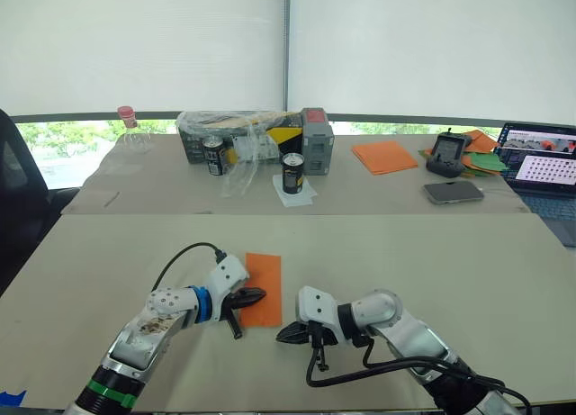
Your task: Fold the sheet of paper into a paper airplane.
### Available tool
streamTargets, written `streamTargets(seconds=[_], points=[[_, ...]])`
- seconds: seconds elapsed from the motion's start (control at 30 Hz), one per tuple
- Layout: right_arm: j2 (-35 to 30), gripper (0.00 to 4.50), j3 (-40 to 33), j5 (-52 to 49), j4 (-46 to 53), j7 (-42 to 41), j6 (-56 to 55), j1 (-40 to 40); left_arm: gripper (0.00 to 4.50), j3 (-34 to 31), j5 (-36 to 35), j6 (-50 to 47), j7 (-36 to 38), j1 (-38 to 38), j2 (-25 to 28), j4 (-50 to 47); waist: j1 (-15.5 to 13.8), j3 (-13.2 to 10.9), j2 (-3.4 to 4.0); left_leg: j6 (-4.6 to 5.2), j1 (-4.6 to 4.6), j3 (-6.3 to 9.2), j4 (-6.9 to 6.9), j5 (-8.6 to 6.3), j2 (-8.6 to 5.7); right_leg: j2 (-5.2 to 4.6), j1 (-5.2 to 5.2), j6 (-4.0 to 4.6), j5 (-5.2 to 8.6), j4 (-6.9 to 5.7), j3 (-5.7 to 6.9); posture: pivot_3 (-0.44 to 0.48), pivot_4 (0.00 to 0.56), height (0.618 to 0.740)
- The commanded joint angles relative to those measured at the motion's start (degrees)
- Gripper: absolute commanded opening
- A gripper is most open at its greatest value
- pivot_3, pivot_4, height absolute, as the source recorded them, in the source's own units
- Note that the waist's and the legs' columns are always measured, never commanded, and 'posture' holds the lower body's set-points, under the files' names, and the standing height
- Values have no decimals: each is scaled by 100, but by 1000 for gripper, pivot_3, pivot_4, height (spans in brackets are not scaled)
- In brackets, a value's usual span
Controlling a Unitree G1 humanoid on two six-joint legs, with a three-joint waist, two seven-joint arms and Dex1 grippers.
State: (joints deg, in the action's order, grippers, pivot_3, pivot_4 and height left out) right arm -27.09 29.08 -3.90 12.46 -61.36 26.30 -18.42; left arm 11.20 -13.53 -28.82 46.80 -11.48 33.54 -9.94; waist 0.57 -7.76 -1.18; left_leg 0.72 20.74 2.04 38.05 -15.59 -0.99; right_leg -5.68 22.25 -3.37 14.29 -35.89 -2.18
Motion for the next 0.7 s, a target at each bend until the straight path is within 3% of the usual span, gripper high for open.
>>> streamTargets(seconds=[0.03, 0.17, 0.47, 0.7], points=[[-252, 28, -305, -320, 58, -133, 562, -10, 0, 57, 130, -64, -46, 56, 4, 211, -3, -1, -1, 0, 1, 2, 0, 0, -1, -1, 0, 0, 0, 1, 1, 0, 150, 740], [-118, 28, -488, -374, -173, 105, 512, -417, 0, -10, 126, -45, -102, 70, -8, 237, 14, -5, -3, 0, 2, 4, 0, 1, -1, 0, 1, 0, 0, -3, 0, 0, 150, 740], [738, 28, -265, 189, -2224, 590, -727, -1260, 0, -84, 152, -102, -256, 13, -85, 215, 35, -8, -1, -2, 2, 15, -3, 1, 4, 13, 11, 1, -1, -15, 0, 0, 150, 740], [790, 28, 55, 140, -2062, 116, -570, -985, 0, -69, 142, -122, -298, 68, -112, 196, 77, -7, 0, -2, -7, 26, -10, 2, 7, 22, 9, 4, -1, -22, -1, 0, 150, 740]])
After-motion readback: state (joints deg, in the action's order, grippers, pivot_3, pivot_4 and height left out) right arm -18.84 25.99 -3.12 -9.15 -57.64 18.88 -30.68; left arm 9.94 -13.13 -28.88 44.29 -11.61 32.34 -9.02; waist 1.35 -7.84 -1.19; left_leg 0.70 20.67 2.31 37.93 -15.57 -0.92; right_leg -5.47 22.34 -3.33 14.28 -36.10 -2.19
